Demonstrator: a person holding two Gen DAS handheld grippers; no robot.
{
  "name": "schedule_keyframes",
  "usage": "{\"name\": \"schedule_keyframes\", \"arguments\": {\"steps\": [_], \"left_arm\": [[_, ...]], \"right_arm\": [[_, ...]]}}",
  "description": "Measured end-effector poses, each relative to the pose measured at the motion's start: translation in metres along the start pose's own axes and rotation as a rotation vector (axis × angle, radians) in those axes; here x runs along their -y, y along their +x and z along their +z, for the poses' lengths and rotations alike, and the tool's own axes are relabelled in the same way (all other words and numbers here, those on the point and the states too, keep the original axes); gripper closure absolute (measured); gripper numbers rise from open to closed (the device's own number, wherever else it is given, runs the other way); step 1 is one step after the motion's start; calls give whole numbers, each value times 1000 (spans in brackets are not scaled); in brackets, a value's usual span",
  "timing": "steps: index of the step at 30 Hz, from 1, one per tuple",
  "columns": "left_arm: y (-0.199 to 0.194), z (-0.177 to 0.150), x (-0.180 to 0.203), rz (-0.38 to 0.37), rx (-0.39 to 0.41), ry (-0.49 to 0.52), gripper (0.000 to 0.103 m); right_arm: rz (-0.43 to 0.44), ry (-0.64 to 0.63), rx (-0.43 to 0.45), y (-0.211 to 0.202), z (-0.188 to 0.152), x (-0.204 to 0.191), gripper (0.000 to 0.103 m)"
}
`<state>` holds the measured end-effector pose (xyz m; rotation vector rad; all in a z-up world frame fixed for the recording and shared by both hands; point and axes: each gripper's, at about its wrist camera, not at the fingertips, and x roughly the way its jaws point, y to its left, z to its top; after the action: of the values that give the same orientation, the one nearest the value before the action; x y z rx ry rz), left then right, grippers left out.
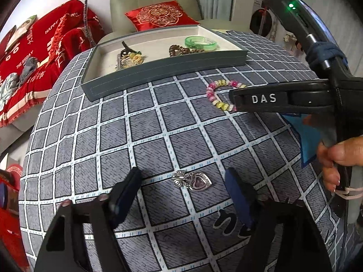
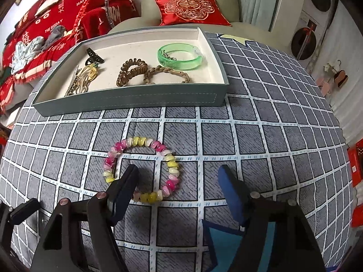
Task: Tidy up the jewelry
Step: 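Grasp the heart pendant with left tool while right tool grasps pink-yellow bead bracelet, then carry the heart pendant and bead bracelet with both tools into the white tray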
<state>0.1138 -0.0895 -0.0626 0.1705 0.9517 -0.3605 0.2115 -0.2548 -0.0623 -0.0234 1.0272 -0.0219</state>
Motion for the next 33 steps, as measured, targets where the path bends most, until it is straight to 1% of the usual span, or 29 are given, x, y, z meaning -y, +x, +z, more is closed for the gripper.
{"name": "schedule_keyframes", "arguments": {"steps": [1, 2, 3, 4, 5, 7, 8, 9, 10, 12, 23, 33], "left_arm": [[0, 0, 1, -4, 1, 5, 26], [-1, 1, 2, -12, 3, 14, 31], [-1, 1, 3, -16, 5, 19, 39], [-2, 1, 3, -19, 8, 24, 45], [-3, 1, 4, -24, 11, 28, 55], [-4, 1, 3, -40, 10, 29, 55], [-5, 1, 2, -47, 10, 26, 55], [-6, 1, 1, -55, 13, 21, 56], [-8, 0, -2, -65, 23, 11, 56], [-12, 0, -7, -78, 31, -3, 57], [-24, 2, -33, -102, 55, -76, 57], [-32, 3, -49, -121, 70, -106, 57]], "right_arm": [[4, -7, 1, -1, 0, -1, 35], [5, -11, 2, -3, -1, -3, 43], [7, -15, 3, -4, -1, -6, 54], [13, -20, 2, -5, -1, -8, 63], [14, -26, 1, -5, -1, -11, 66], [11, -43, 6, -6, -2, -16, 72], [12, -43, 8, -7, -3, -18, 79], [11, -43, 10, -8, -4, -19, 91], [5, -43, 12, -9, -5, -20, 93], [1, -39, 22, -11, -8, -21, 93], [77, 81, 60, -39, -22, 5, 93], [114, 111, 77, -60, -34, 9, 93]]}}
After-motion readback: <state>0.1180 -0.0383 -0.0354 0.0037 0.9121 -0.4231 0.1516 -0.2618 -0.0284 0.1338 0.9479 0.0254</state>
